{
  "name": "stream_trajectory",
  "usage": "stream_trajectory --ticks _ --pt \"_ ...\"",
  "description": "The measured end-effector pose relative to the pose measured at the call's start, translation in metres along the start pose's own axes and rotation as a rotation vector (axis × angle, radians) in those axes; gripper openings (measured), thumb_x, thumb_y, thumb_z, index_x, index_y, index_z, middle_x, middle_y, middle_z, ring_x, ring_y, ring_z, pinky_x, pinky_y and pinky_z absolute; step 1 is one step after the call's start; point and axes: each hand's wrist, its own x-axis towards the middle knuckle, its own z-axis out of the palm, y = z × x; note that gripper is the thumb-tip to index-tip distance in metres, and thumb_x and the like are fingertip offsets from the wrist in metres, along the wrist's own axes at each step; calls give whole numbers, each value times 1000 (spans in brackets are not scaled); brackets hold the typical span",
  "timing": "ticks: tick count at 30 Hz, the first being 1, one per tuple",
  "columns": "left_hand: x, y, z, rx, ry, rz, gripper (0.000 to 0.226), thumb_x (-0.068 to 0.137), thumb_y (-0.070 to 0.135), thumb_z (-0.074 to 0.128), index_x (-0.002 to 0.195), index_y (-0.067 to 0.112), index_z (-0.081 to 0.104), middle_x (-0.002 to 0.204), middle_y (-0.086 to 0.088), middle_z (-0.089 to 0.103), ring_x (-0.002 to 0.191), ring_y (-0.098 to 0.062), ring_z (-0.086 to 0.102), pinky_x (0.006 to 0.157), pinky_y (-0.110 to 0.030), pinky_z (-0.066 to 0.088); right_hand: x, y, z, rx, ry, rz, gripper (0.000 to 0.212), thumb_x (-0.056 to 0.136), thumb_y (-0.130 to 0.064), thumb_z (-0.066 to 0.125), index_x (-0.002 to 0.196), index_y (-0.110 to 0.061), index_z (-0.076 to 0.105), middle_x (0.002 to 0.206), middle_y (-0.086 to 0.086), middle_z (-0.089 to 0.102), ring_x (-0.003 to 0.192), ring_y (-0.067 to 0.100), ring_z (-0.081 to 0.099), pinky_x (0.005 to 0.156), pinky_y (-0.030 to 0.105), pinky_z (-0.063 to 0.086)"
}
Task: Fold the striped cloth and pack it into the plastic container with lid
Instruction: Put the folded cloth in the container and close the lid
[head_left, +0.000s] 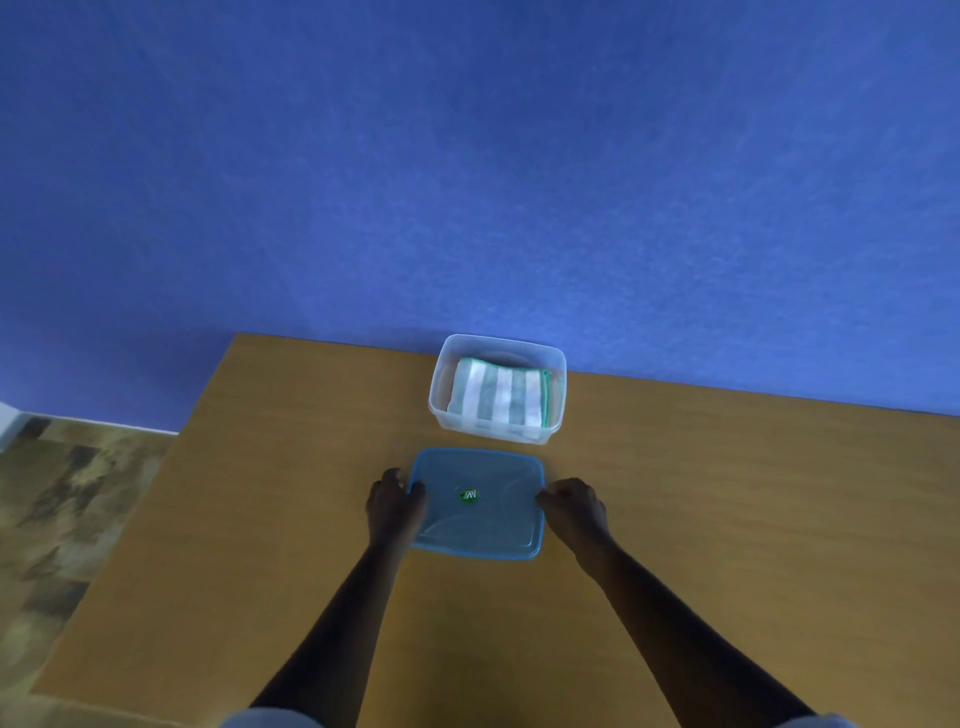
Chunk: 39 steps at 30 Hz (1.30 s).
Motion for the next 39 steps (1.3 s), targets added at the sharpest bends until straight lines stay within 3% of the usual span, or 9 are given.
stream_trajectory --ticks 4,10,13,17,27,33,36,39 --pt "-1 -4 5 -49 12 -49 48 93 24 57 136 5 56 134 -18 62 126 -35 56 106 -38 42 -1 4 9 82 -1 75 23 81 -21 65 76 1 70 66 8 59 75 29 58 67 36 48" --pt "0 -4 -3 -220 37 -159 31 89 25 57 112 15 76 115 -15 73 108 -36 65 94 -39 54 2 11 10 172 -1 103 16 72 -12 66 78 3 69 67 6 56 72 25 54 62 36 47" --pt "-2 -4 -7 -335 59 -183 30 85 27 61 109 20 77 108 -10 75 100 -32 66 89 -37 55 6 14 6 209 -9 88 17 72 -11 65 85 -4 75 74 1 68 76 23 64 76 48 58" --pt "-4 4 -11 -440 96 -128 25 82 29 67 104 23 78 104 -6 76 98 -29 68 92 -39 56 7 12 -6 250 2 53 22 75 -11 66 94 -19 75 87 7 76 90 31 72 82 50 61" --pt "11 56 -24 -643 32 104 26 74 31 64 95 28 80 101 -8 78 103 -35 70 91 -57 56 25 -29 -40 379 148 -99 26 85 -8 71 111 -6 68 96 19 74 96 40 70 85 59 57" --pt "34 99 -34 -605 27 143 26 69 34 66 90 33 80 94 -2 79 94 -29 73 87 -49 59 52 -59 -53 399 143 -122 28 84 -12 71 112 -7 68 98 18 74 96 40 71 87 59 57" --pt "45 113 -36 -567 32 162 19 69 32 65 78 41 79 85 -1 77 78 -21 66 79 -39 56 67 -71 -56 381 157 -128 28 84 -17 72 110 -8 70 95 14 75 95 36 72 88 57 58" --pt "56 123 -37 -469 52 183 21 69 35 61 67 51 74 78 12 77 79 -14 68 80 -34 55 80 -83 -57 353 163 -126 28 84 -21 72 109 -7 71 97 13 76 101 34 71 92 55 57"
